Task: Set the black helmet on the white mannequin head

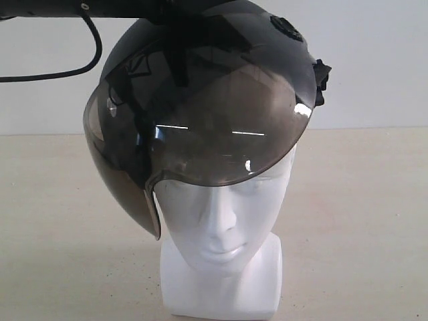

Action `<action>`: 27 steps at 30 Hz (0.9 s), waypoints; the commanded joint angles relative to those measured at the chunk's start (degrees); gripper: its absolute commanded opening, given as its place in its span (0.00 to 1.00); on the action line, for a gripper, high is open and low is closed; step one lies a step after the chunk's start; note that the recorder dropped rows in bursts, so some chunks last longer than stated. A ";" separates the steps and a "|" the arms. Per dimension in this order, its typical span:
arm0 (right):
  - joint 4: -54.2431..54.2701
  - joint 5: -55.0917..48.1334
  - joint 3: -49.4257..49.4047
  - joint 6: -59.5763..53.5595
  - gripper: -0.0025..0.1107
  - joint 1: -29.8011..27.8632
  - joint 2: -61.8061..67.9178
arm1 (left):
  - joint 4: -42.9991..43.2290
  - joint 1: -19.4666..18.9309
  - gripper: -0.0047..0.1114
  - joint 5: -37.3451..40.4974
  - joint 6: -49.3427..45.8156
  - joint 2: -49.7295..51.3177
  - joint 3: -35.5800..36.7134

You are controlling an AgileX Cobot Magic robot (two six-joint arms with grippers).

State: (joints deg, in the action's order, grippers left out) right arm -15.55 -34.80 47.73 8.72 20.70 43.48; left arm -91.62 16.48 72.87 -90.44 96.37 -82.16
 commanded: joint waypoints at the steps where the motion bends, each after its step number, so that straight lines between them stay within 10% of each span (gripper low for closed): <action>1: 5.17 0.85 0.32 -12.77 0.42 -0.17 4.21 | 10.50 0.26 0.08 -2.91 3.48 2.97 2.88; 27: 55.39 13.53 0.32 -77.25 0.51 -0.17 10.49 | 10.50 0.26 0.08 -2.91 4.30 2.97 2.88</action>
State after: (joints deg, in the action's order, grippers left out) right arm 35.95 -22.57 47.76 -64.46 20.70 53.97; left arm -91.62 16.48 72.87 -89.89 96.37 -82.16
